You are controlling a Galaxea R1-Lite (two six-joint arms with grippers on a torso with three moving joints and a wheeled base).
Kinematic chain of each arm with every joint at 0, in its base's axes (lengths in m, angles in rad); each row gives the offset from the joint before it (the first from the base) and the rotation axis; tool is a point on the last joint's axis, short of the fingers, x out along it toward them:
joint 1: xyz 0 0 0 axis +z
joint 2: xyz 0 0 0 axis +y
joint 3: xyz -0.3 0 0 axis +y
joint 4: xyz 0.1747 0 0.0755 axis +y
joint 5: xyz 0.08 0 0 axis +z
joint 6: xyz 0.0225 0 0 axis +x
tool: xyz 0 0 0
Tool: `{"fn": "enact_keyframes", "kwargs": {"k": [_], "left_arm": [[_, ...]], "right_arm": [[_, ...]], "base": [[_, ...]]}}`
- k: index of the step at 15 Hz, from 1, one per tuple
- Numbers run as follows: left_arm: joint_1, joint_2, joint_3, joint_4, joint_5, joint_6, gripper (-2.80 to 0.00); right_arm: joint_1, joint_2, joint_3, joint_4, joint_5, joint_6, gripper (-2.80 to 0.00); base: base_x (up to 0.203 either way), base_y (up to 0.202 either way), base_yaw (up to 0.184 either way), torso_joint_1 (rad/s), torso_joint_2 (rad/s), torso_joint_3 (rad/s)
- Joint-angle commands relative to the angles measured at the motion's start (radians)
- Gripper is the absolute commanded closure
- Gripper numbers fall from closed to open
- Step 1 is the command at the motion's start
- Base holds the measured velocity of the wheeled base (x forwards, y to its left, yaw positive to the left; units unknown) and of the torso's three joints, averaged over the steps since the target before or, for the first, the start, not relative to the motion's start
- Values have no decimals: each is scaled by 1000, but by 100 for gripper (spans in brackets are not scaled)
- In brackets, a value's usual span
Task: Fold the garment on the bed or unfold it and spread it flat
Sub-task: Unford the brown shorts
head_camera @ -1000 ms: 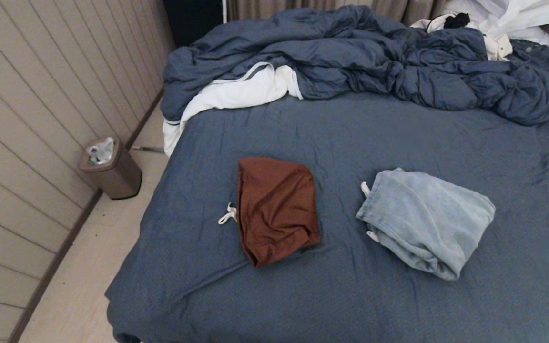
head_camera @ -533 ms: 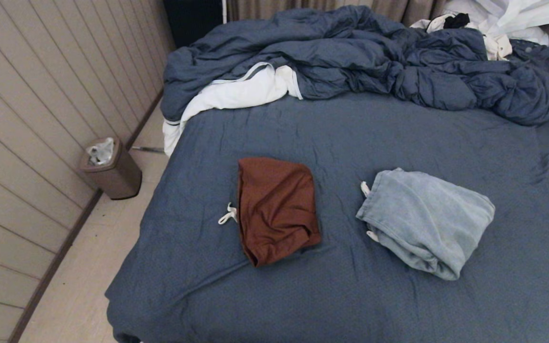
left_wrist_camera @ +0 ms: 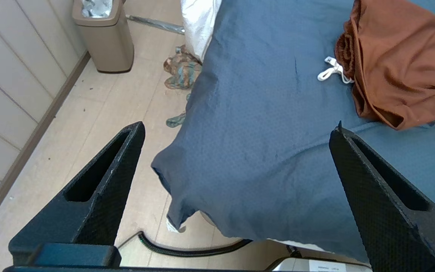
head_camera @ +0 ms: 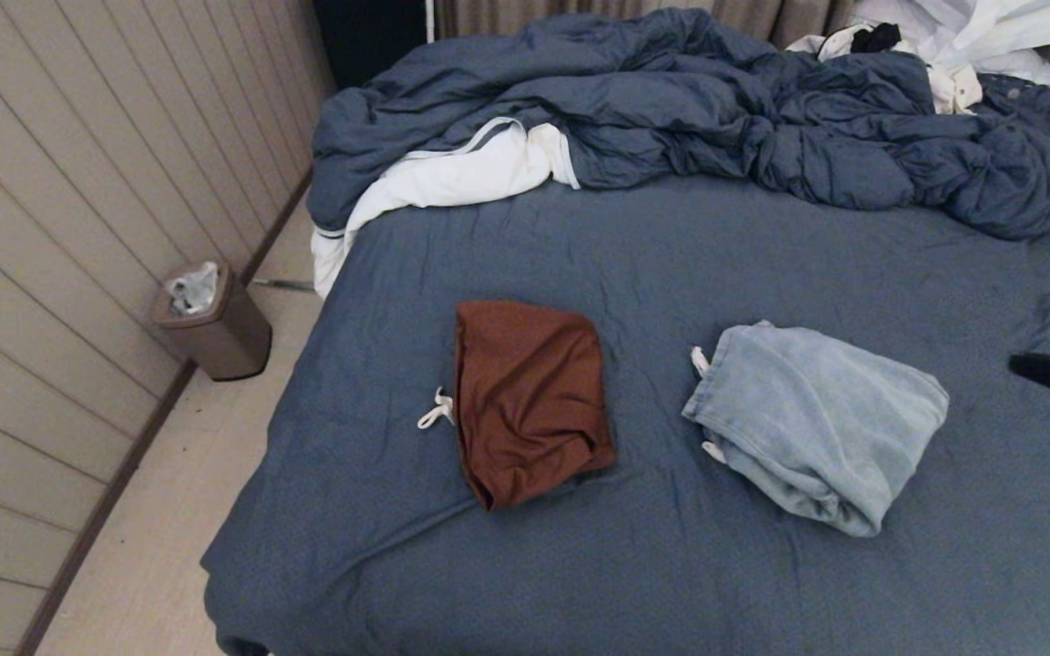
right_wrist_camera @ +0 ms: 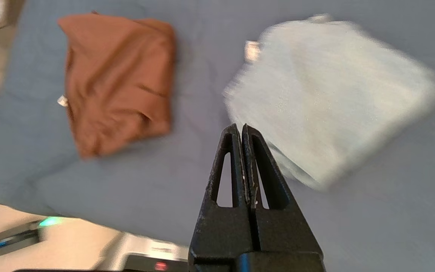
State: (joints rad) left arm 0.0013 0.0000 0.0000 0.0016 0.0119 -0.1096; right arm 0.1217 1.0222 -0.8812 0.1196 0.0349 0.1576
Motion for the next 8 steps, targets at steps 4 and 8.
{"fn": "enact_keyframes", "kwargs": {"k": [4,8], "left_arm": [[1,3,-1,4,4,66,-280],[2,108,-206,95,2,73,-280]], "right_arm": [[240,575,-256,-9,-101,97,0],[467,822,-442,10,-276,126,0]], "base": [[0,0,0,0,0,0],[0,0,0,0,0,0]]}}
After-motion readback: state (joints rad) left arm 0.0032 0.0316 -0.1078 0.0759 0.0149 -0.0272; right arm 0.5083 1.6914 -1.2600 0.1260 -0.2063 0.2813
